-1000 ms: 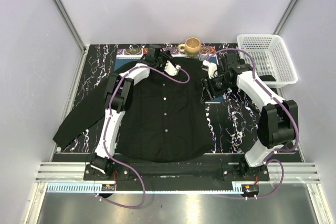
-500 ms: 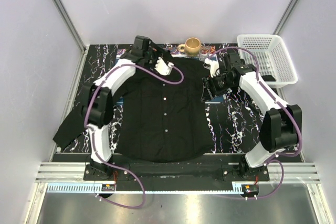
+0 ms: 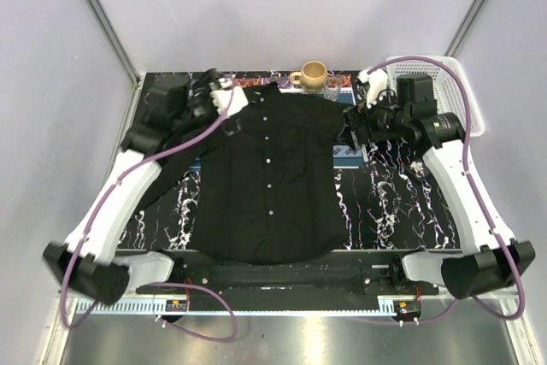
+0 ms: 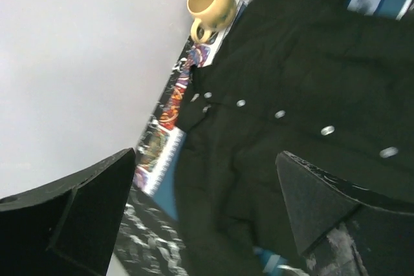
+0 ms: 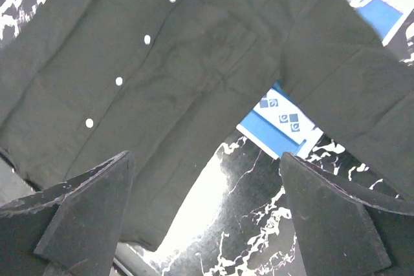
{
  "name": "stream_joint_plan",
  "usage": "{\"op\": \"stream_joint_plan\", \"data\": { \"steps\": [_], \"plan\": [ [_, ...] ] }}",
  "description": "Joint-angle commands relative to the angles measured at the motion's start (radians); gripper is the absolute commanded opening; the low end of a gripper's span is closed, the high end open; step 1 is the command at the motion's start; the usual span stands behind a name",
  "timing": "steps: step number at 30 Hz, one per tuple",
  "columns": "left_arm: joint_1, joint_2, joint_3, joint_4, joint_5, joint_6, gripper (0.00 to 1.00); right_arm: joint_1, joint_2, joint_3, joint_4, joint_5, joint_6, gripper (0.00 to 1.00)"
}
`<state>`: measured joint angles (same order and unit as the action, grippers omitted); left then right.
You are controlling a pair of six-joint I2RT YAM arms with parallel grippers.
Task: Pin the brooch onto the clothing
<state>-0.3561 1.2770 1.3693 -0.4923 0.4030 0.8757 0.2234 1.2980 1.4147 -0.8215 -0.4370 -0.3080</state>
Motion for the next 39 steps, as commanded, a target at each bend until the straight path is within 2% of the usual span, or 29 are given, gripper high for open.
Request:
{"op": "stream_joint_plan", "data": {
  "steps": [1, 3, 4, 6, 8, 10, 14, 19, 20, 21, 23, 25, 27, 32, 34, 38, 39],
  "plan": [
    [0.0, -0.172, -0.09, 0.051, -0.044, -0.571, 0.99, -0.004, -0.074, 0.003, 0.125, 0.098, 0.159, 1.0],
    [0.0, -0.229, -0.114, 0.012, -0.046, -0.641, 0.99, -0.004, -0.078, 0.006, 0.115, 0.078, 0.165, 1.0],
    [0.0, -0.251, -0.119, -0.035, -0.032, -0.694, 0.99, -0.006, -0.075, 0.018, 0.041, 0.048, 0.129, 1.0],
    [0.0, -0.271, -0.136, -0.086, -0.013, -0.705, 0.99, -0.006, -0.066, 0.029, -0.055, -0.027, 0.023, 1.0],
    [0.018, -0.336, -0.208, -0.082, 0.003, -0.731, 0.99, -0.006, -0.066, 0.032, -0.201, -0.043, -0.037, 0.99],
    [0.051, -0.43, -0.26, -0.027, -0.028, -0.75, 0.99, -0.006, -0.088, 0.009, -0.334, -0.013, -0.091, 0.99],
    [0.052, -0.577, -0.364, 0.035, -0.036, -0.715, 0.99, -0.004, -0.285, -0.074, -0.537, 0.124, -0.144, 1.0],
    [0.052, -0.552, -0.331, -0.119, 0.006, -0.724, 0.99, -0.01, -0.524, -0.143, -0.818, 0.34, -0.14, 1.0],
    [0.052, -0.544, -0.326, -0.133, 0.048, -0.724, 0.99, -0.01, -0.624, -0.148, -0.82, 0.395, -0.122, 1.0],
    [0.052, -0.539, -0.331, -0.14, 0.056, -0.731, 0.99, -0.01, -0.659, -0.149, -0.821, 0.493, -0.114, 1.0],
    [0.052, -0.533, -0.36, -0.131, 0.098, -0.73, 0.99, -0.01, -0.69, -0.19, -0.818, 0.559, -0.112, 1.0],
    [0.052, -0.521, -0.372, -0.132, 0.185, -0.705, 0.99, -0.01, -0.677, -0.259, -0.809, 0.534, -0.099, 0.98],
    [0.052, -0.516, -0.372, -0.134, 0.215, -0.702, 0.99, -0.01, -0.643, -0.331, -0.808, 0.492, -0.097, 0.98],
    [0.052, -0.51, -0.365, -0.166, 0.18, -0.692, 0.99, -0.01, -0.579, -0.417, -0.771, 0.495, -0.1, 0.98],
    [0.052, -0.518, -0.378, -0.163, 0.186, -0.698, 0.99, -0.013, -0.542, -0.411, -0.752, 0.494, -0.094, 0.95],
    [0.052, -0.521, -0.421, -0.134, 0.212, -0.715, 0.99, -0.027, -0.392, -0.37, -0.716, 0.486, -0.092, 0.79],
    [0.051, -0.516, -0.427, -0.126, 0.217, -0.715, 0.99, -0.038, -0.361, -0.32, -0.708, 0.454, -0.098, 0.83]
  ]
}}
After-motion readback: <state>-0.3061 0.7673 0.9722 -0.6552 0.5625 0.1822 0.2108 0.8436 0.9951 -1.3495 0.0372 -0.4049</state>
